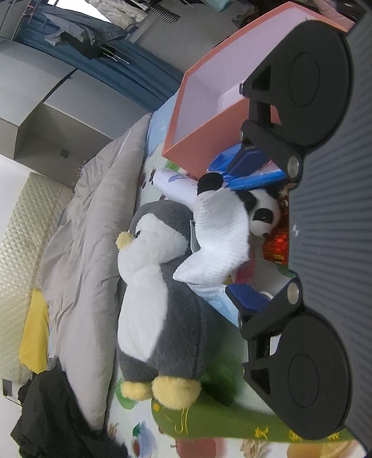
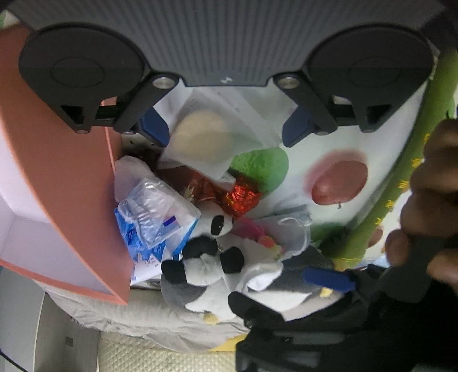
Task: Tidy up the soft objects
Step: 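Grasp the translucent plastic bag with the right gripper while the left grasps the white towel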
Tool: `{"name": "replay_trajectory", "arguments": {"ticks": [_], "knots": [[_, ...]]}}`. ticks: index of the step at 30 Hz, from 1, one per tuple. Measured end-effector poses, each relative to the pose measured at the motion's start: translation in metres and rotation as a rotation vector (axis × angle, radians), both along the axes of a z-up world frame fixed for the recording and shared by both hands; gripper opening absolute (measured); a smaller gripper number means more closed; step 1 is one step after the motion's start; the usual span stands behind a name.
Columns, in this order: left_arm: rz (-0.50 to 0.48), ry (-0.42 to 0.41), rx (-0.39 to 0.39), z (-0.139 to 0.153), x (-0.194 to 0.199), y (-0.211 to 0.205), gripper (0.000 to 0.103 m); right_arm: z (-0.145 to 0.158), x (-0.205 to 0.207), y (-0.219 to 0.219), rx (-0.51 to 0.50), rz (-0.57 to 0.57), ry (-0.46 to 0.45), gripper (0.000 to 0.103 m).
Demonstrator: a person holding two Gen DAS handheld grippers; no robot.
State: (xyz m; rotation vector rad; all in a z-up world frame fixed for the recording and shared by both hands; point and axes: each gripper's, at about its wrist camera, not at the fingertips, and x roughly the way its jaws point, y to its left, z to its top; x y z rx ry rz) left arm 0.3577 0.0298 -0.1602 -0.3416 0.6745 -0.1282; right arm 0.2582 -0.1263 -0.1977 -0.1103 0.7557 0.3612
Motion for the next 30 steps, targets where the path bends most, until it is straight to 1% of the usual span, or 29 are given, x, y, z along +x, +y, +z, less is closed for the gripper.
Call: {"name": "replay_trajectory", "arguments": {"ticks": [1, 4, 5, 7, 8, 9, 10, 11, 12, 13, 14, 15, 16, 19, 22, 26, 30], "knots": [[0.005, 0.007, -0.006, -0.003, 0.004, 0.000, 0.080, -0.003, 0.004, 0.000, -0.002, -0.007, 0.014, 0.080], [0.033, 0.021, -0.027, -0.011, 0.014, 0.003, 0.073, -0.008, 0.008, 0.000, -0.010, -0.021, 0.021, 0.076], [0.041, 0.025, -0.037, -0.013, 0.017, 0.004, 0.065, -0.009, 0.009, 0.000, -0.013, -0.024, 0.026, 0.076], [0.051, 0.027, -0.042, -0.017, 0.020, 0.005, 0.056, -0.011, 0.011, -0.001, -0.022, -0.036, 0.030, 0.070], [0.058, 0.030, -0.040, -0.018, 0.022, 0.006, 0.047, -0.012, 0.012, -0.001, -0.027, -0.038, 0.028, 0.068], [0.062, 0.036, -0.038, -0.020, 0.023, 0.006, 0.039, -0.012, 0.012, -0.002, -0.030, -0.041, 0.027, 0.064], [0.063, 0.036, -0.038, -0.020, 0.023, 0.006, 0.034, -0.012, 0.012, -0.003, -0.033, -0.044, 0.025, 0.056], [0.069, 0.031, -0.037, -0.019, 0.022, 0.006, 0.025, -0.011, 0.012, -0.004, -0.039, -0.048, 0.022, 0.052], [0.072, 0.022, -0.034, -0.018, 0.020, 0.006, 0.019, -0.010, 0.012, -0.005, -0.044, -0.051, 0.020, 0.047], [0.075, 0.013, -0.031, -0.015, 0.019, 0.006, 0.016, -0.009, 0.011, -0.006, -0.044, -0.053, 0.023, 0.040], [0.077, 0.009, -0.029, -0.013, 0.016, 0.006, 0.009, -0.007, 0.010, -0.007, -0.042, -0.054, 0.022, 0.036], [0.076, 0.003, -0.032, -0.010, 0.014, 0.006, 0.008, -0.004, 0.008, -0.008, -0.041, -0.049, 0.017, 0.030], [0.074, -0.006, -0.036, -0.007, 0.012, 0.006, 0.008, -0.002, 0.007, -0.007, -0.045, -0.047, 0.014, 0.027], [0.068, -0.042, -0.037, 0.007, 0.004, 0.005, 0.006, 0.003, 0.005, -0.008, -0.032, -0.044, 0.012, 0.019], [0.055, -0.080, -0.031, 0.026, -0.005, 0.001, 0.006, 0.013, 0.000, -0.009, -0.025, -0.036, -0.008, 0.014], [0.038, -0.131, -0.025, 0.051, -0.022, -0.002, 0.006, 0.029, -0.009, -0.010, -0.014, -0.030, -0.038, 0.012], [0.027, -0.159, -0.006, 0.067, -0.047, -0.004, 0.006, 0.040, -0.020, -0.011, -0.011, -0.031, -0.064, 0.011]]}}
